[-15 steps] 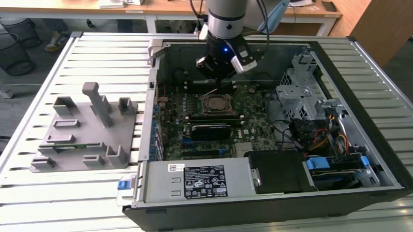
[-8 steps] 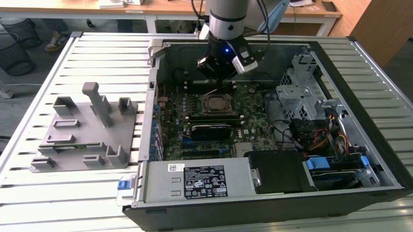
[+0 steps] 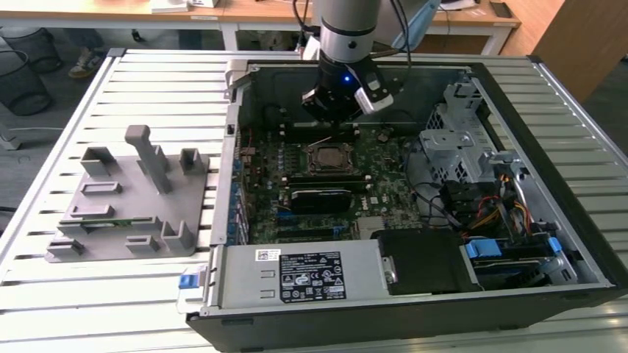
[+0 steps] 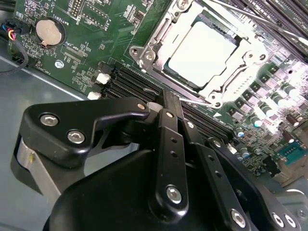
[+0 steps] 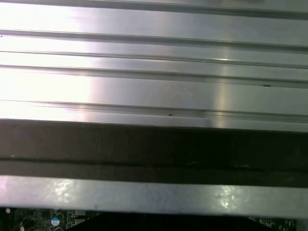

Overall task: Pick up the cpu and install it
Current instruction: 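Install the first cpu locking lever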

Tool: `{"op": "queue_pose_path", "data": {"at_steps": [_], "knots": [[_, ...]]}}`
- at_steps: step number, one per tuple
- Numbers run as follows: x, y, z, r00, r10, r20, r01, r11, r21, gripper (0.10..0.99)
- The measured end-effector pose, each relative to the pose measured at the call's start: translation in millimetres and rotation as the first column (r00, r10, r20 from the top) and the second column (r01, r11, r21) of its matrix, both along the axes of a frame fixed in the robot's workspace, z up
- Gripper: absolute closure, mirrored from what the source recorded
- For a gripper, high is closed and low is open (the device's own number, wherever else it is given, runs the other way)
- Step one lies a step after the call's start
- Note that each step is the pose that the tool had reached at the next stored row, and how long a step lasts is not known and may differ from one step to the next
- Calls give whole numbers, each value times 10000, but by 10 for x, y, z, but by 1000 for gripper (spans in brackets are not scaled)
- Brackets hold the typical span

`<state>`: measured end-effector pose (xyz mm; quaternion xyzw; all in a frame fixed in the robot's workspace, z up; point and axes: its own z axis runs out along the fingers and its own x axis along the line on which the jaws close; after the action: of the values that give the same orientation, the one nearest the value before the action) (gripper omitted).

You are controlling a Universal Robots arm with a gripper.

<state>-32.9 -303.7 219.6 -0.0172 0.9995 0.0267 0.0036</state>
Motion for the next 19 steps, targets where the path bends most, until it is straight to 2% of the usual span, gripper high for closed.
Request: {"op": "queue_pose_path", "data": {"at_steps": [19], "knots": [[50,18,-155,10000,1,0,-1,10000,-29,980]]}}
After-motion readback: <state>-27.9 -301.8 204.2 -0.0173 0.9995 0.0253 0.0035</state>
